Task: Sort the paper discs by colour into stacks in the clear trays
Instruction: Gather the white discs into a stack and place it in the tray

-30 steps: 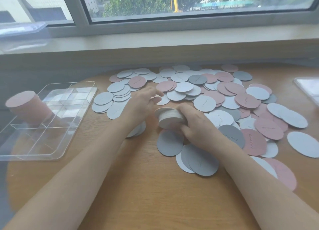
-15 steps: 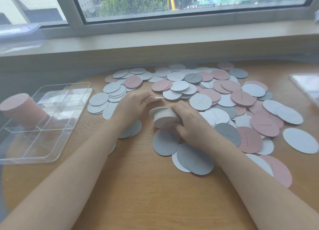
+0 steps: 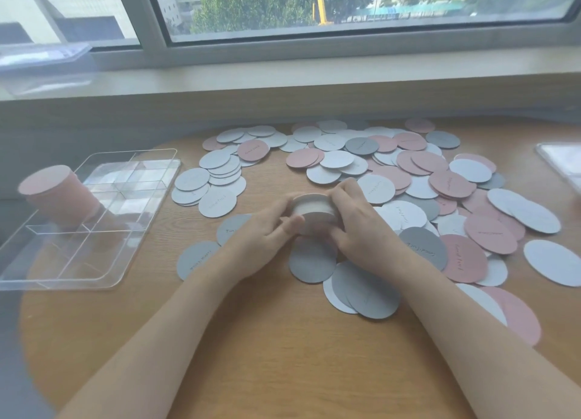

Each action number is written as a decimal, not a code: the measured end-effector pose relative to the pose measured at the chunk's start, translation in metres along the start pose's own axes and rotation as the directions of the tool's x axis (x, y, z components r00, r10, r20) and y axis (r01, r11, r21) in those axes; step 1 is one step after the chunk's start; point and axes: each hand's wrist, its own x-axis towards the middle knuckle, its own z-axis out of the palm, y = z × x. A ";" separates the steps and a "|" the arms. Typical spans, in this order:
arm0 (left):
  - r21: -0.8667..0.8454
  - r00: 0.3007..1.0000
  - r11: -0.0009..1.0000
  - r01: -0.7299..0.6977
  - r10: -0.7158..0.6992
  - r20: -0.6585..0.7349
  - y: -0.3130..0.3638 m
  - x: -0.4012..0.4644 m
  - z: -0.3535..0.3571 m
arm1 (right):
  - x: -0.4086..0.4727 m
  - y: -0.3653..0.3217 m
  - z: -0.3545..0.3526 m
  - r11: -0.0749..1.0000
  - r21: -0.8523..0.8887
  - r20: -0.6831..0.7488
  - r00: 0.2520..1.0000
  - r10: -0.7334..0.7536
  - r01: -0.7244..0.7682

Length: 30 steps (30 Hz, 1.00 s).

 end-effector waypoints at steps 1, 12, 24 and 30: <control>0.055 1.000 0.998 0.005 -0.006 0.019 0.001 0.000 0.004 | 0.000 0.000 0.001 1.000 0.003 -0.001 1.000 0.006 -0.006; 0.173 0.979 0.975 -0.137 0.160 -0.129 -0.003 0.005 0.014 | 0.002 0.005 0.003 0.998 -0.029 0.049 0.997 -0.057 0.059; 0.110 0.985 0.986 -0.125 0.137 -0.104 -0.010 0.008 0.008 | 0.080 0.036 -0.022 0.876 -0.457 0.013 0.984 0.178 -0.153; 0.099 0.987 0.987 -0.124 0.133 -0.094 -0.010 0.008 0.007 | 0.096 0.045 -0.012 0.842 -0.502 0.030 0.969 0.246 -0.199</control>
